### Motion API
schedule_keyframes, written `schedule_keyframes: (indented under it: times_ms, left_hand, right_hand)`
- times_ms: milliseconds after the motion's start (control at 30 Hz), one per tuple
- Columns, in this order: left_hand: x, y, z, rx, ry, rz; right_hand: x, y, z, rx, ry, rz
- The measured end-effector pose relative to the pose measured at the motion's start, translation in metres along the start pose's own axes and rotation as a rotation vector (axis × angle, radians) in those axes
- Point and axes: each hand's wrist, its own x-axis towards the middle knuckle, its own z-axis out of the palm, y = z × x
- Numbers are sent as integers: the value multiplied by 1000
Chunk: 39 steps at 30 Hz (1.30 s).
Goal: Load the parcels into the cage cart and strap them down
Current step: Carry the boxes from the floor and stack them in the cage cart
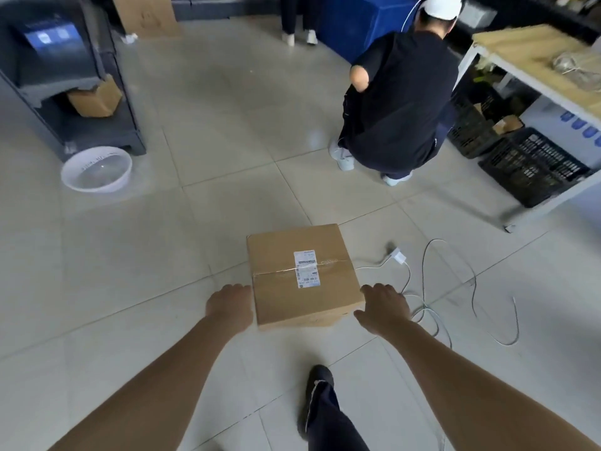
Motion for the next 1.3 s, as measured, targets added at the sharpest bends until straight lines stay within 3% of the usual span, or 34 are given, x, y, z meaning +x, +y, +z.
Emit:
schedule_keyframes:
  times_ms: [267,533,600,700,933,1167,1300]
  left_hand:
    - [91,29,39,-141,-92,-154]
    - [184,20,106,-325,-142,-312]
    - [227,13,155,-401,-116,-401]
    - [233,20,161,-500,-22,-463]
    - [248,35,182,-796,100,-672]
    - [223,27,147,-907,210,-691]
    - [181,23,115,-947,282,-740]
  right_hand:
    - [114,37,28,75,-132,27]
    - [213,33,105,175,-217,107]
    - [256,27,151,216,-205,157]
    - [268,26,159,321,-94,255]
    - [298,20,191,576,-108,438]
    - [277,17,156,654,-61,439]
    - [249,12,124,676,-39,350]
